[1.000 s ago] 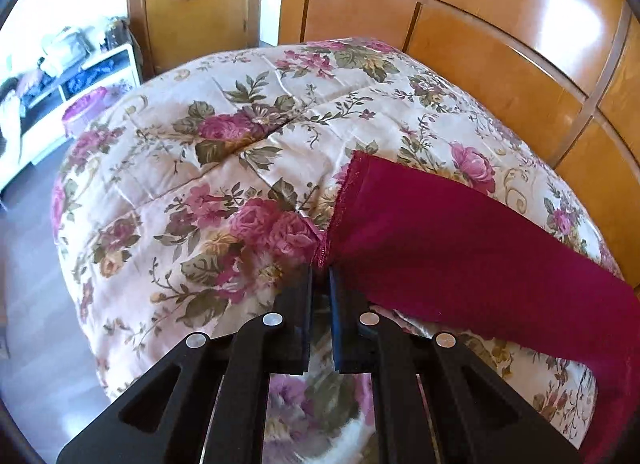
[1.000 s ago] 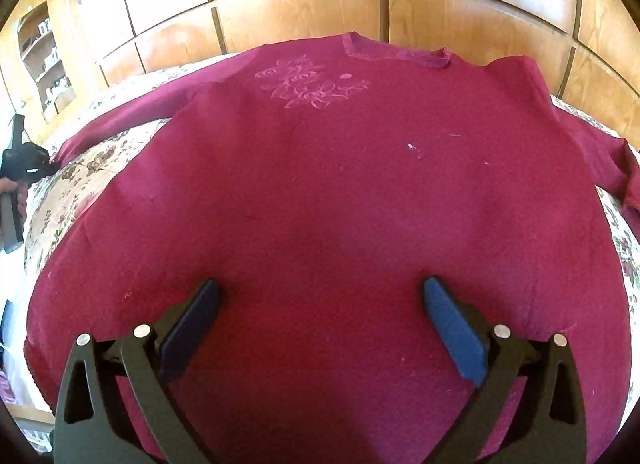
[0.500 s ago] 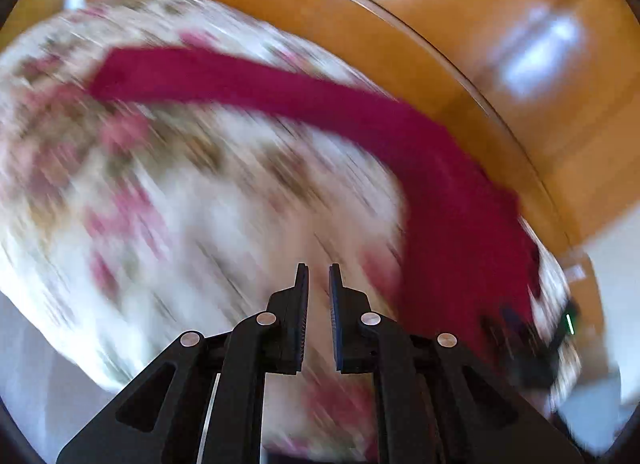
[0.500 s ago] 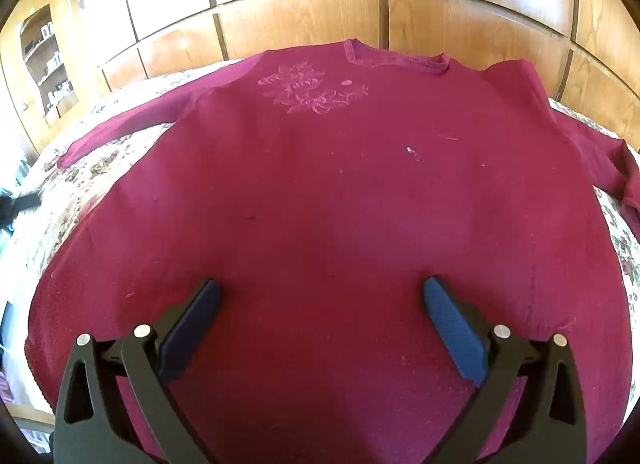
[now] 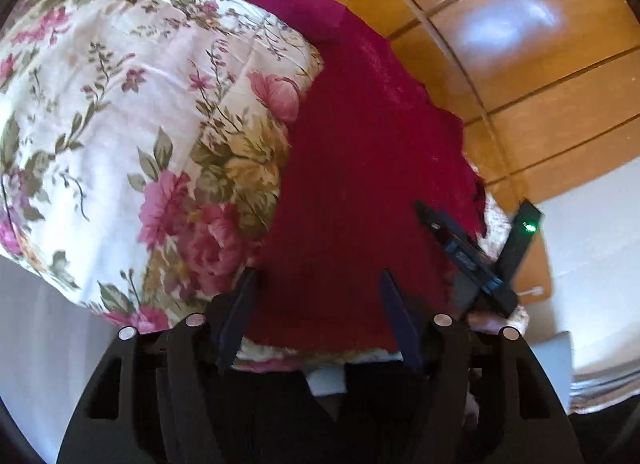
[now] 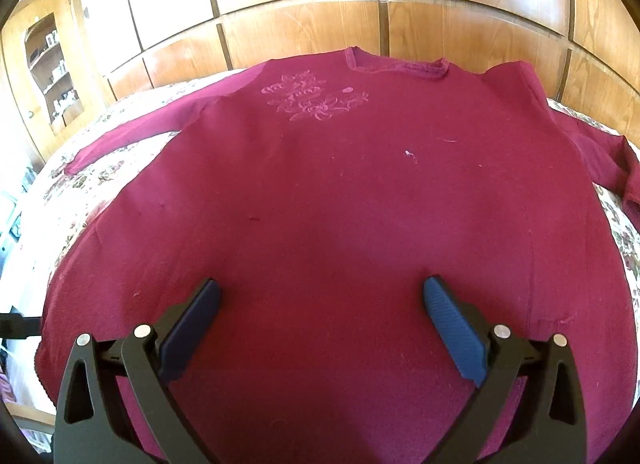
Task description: Fold small clothes
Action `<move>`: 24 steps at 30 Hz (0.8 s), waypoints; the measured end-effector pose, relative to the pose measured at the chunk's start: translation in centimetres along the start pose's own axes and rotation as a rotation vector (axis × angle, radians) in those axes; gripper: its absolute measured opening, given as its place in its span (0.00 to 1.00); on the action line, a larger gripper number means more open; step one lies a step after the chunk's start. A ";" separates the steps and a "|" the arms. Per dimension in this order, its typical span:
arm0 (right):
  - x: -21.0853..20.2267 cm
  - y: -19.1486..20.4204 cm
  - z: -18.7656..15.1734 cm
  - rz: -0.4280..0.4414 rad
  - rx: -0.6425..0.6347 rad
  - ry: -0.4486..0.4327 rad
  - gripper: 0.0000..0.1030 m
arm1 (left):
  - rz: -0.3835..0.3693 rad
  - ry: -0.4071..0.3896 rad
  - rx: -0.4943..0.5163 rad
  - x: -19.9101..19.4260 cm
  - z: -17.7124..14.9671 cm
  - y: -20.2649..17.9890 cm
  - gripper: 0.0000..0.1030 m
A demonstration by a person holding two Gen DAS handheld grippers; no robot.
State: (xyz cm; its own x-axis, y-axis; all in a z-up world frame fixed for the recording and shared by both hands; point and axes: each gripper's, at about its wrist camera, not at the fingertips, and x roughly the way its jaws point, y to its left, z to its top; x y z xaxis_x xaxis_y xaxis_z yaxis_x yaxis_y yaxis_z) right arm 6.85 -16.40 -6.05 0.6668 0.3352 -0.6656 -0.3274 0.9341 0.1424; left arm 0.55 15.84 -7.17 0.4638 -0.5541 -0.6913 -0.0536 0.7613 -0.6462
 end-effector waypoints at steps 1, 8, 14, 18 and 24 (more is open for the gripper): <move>0.0 0.0 0.0 0.002 0.000 -0.001 0.98 | 0.016 0.003 0.019 0.3 0.1 -0.3 0.37; -0.1 -0.2 -0.1 0.019 0.009 -0.007 0.98 | 0.175 -0.156 0.295 -4.4 -0.1 -6.9 0.04; -0.1 0.0 -0.3 0.009 -0.006 -0.006 0.98 | 0.490 -0.027 0.504 -2.5 -2.1 -7.3 0.00; -0.1 0.0 -0.3 0.009 -0.010 -0.005 0.98 | 0.550 0.063 0.332 -1.2 -1.6 -1.9 0.00; -0.1 0.1 -0.3 0.008 -0.013 0.002 0.98 | 0.349 -0.137 0.314 -3.2 2.6 -4.8 0.00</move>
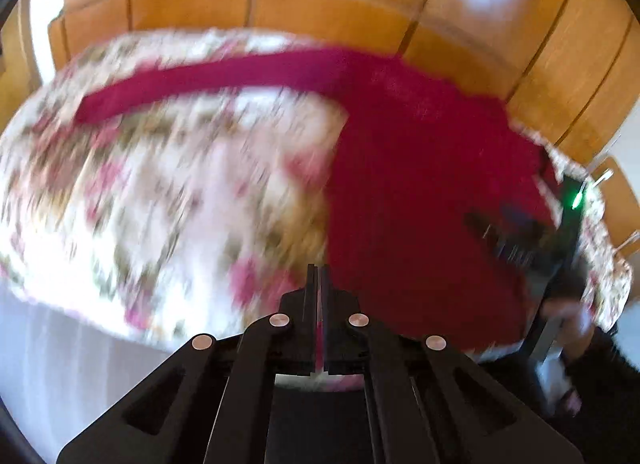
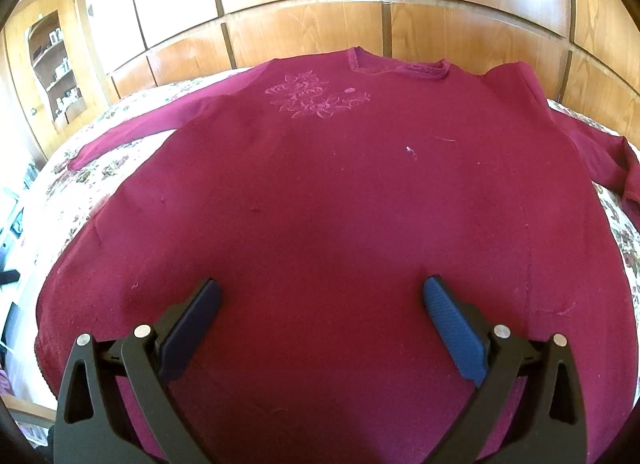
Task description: Fold small clothes
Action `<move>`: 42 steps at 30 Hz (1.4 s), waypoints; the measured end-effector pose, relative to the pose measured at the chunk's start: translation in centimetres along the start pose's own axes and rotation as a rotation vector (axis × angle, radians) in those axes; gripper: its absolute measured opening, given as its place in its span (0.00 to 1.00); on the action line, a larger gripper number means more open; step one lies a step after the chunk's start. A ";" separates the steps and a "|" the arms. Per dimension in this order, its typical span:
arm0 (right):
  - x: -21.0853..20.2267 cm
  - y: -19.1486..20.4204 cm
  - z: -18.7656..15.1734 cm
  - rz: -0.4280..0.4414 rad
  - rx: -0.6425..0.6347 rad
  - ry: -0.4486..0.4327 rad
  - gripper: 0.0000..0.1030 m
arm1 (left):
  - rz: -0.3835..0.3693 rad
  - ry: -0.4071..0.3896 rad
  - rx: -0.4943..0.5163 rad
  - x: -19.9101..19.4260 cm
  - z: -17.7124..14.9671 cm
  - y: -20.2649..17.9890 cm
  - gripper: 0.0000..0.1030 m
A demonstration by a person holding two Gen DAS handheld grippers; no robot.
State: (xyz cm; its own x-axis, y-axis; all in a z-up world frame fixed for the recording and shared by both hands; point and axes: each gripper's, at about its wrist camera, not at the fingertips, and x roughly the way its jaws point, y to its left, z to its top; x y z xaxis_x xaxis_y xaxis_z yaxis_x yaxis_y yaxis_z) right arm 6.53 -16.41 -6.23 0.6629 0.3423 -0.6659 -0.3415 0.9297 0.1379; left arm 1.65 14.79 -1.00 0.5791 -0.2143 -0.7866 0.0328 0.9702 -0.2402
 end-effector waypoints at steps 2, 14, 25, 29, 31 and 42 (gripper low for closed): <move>-0.1 -0.1 0.0 0.004 -0.005 0.007 0.98 | -0.040 -0.036 0.020 1.2 2.3 -2.1 0.09; -10.6 -15.6 0.9 -0.386 0.255 -0.131 0.63 | -0.082 0.013 0.266 12.3 5.8 -14.1 0.41; -2.8 -28.2 3.0 -0.653 0.205 0.102 0.28 | -0.074 0.056 0.256 15.1 4.4 -14.3 0.52; -6.2 -29.7 3.4 -0.647 0.287 0.034 0.08 | -0.079 0.057 0.256 15.2 4.5 -14.3 0.53; -9.9 -29.9 3.9 -0.619 0.329 -0.047 0.08 | -0.085 0.057 0.252 15.2 4.5 -14.3 0.55; -26.2 -37.7 5.5 -0.604 0.666 -0.355 0.07 | -0.107 0.083 0.214 15.3 5.1 -14.3 0.60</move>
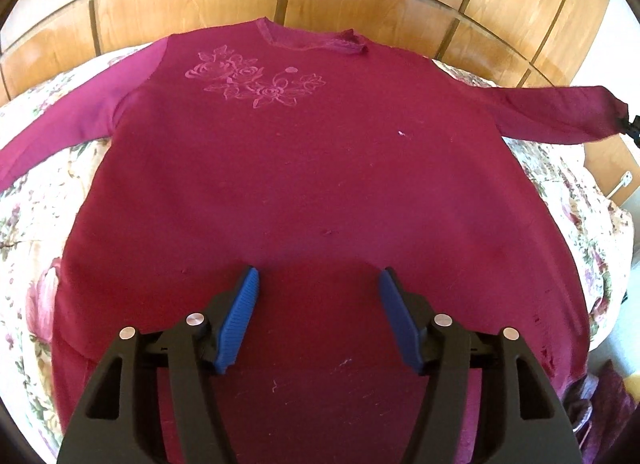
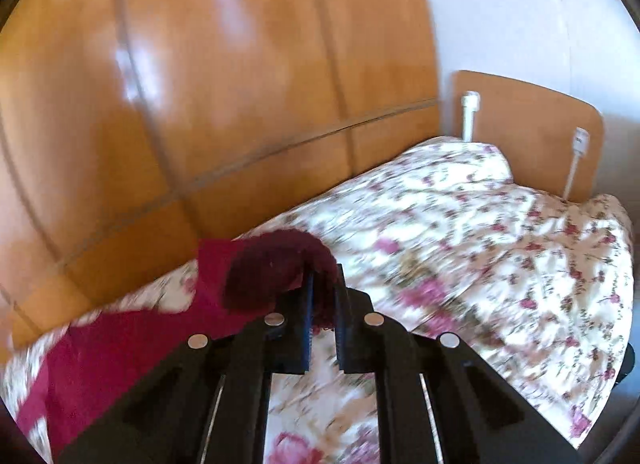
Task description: Fold small clothes
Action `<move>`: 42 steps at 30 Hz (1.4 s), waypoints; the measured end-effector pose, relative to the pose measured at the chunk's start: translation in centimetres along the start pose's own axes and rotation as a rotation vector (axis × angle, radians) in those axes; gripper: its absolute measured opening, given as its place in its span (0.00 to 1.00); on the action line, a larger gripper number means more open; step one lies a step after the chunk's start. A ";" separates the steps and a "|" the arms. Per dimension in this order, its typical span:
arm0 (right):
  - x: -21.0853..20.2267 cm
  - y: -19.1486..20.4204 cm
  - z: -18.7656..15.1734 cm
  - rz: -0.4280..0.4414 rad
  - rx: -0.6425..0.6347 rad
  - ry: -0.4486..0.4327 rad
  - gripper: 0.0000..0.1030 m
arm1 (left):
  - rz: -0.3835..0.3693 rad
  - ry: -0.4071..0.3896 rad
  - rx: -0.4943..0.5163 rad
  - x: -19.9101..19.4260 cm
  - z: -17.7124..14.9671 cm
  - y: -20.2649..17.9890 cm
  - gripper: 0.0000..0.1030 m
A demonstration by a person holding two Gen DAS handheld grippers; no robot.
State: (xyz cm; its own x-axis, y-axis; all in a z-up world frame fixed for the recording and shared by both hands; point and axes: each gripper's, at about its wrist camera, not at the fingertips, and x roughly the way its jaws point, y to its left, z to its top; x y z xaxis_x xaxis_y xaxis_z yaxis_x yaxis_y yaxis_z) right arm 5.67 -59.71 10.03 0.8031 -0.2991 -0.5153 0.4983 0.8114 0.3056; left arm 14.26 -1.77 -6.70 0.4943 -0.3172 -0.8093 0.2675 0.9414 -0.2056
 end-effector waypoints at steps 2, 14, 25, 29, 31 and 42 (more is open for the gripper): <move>1.3 -1.2 1.0 -0.016 0.035 0.014 0.07 | -0.007 0.008 -0.012 0.0 0.2 0.1 0.60; 16.6 -9.1 -3.6 -0.284 0.191 0.378 0.18 | 0.019 0.024 0.002 0.2 0.3 -0.1 0.60; 10.0 -10.2 -7.2 0.018 0.421 0.317 0.64 | 0.014 0.005 -0.011 0.1 0.1 -0.3 0.67; 11.0 -6.8 -8.8 0.117 0.419 0.367 0.62 | 0.002 0.004 -0.030 -0.5 0.3 -0.2 0.67; 13.0 -5.7 -8.8 0.104 0.436 0.387 0.56 | 0.004 -0.004 -0.038 -1.2 0.3 0.0 0.67; 13.3 -4.2 -7.3 -0.102 0.290 0.360 0.07 | 0.080 -0.001 -0.127 -2.9 -0.9 3.4 0.67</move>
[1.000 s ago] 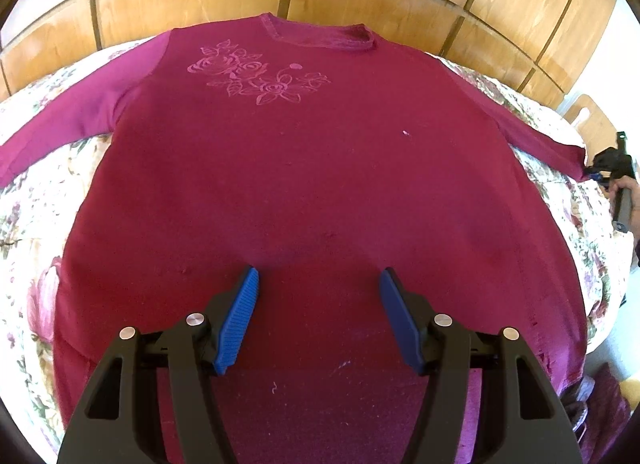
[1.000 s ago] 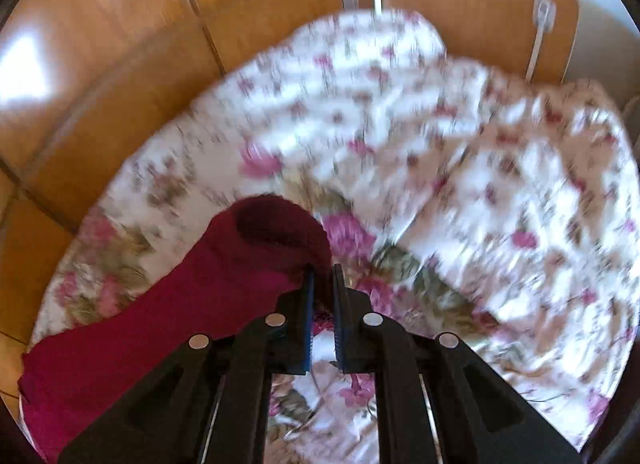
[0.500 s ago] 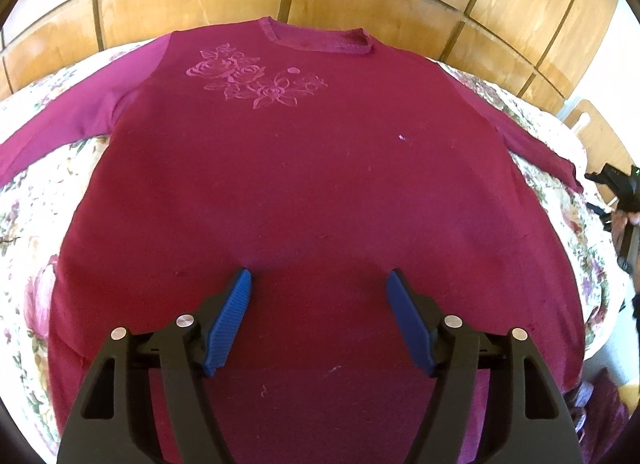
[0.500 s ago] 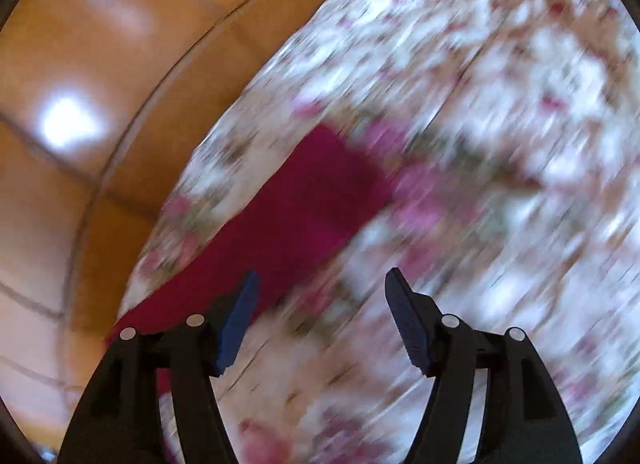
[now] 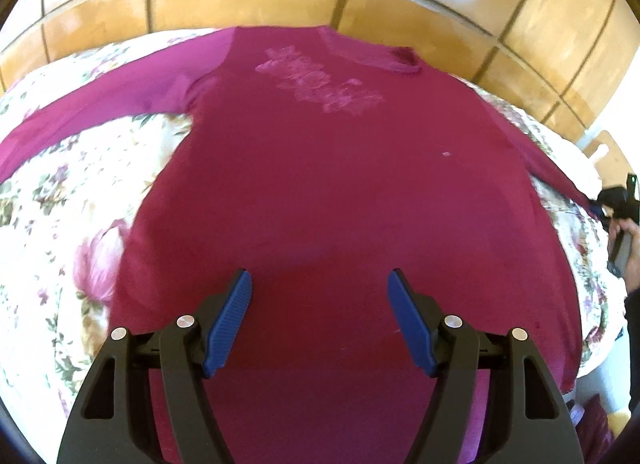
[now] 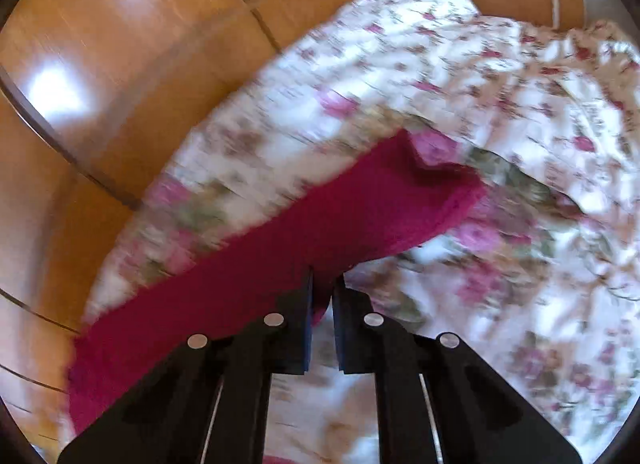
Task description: Fold small clothes
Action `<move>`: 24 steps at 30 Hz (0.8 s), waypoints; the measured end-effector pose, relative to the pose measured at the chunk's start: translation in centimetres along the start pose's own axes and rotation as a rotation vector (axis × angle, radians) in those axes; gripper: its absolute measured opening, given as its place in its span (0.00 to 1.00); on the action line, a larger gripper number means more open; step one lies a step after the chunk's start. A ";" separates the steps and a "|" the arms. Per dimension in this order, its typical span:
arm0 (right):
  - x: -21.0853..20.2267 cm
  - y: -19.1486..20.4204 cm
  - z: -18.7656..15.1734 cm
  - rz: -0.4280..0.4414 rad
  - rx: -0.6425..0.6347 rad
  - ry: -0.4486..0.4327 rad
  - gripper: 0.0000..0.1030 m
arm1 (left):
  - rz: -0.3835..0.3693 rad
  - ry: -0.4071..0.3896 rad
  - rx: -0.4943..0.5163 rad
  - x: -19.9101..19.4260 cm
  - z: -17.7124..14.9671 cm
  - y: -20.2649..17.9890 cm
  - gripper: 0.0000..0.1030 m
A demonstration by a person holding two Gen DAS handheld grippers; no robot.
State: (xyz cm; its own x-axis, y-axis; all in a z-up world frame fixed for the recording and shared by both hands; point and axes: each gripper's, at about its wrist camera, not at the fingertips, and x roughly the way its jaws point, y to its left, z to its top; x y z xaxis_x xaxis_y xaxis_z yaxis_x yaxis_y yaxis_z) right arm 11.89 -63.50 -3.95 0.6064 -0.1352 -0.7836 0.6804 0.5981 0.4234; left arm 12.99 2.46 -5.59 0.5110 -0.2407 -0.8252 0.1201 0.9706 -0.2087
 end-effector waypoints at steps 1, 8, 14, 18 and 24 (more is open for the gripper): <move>0.9 -0.5 -0.3 -0.027 0.009 0.031 0.07 | 0.009 0.003 0.000 0.1 0.0 0.2 0.67; 0.2 -0.5 -0.9 -0.035 -0.022 0.031 0.46 | 0.004 -0.022 -0.011 -0.9 -0.3 0.8 0.67; -4.7 4.1 -3.9 -0.008 -0.183 -0.064 0.59 | 0.024 -0.088 -0.043 -2.0 0.7 2.6 0.67; -5.8 10.4 -9.6 0.177 -0.348 0.004 0.63 | 0.076 -0.129 -0.044 -2.0 1.1 3.0 0.67; -5.2 17.9 -21.7 0.378 -0.573 0.179 0.63 | 0.153 -0.114 -0.058 -1.8 -1.6 5.1 0.67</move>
State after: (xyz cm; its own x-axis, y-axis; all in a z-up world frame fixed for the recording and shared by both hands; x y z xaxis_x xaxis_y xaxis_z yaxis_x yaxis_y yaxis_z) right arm 12.02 -34.90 -2.20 0.6477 0.2664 -0.7138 0.0835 0.9064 0.4140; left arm 11.29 7.82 -5.99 0.6134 -0.0845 -0.7853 -0.0142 0.9929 -0.1179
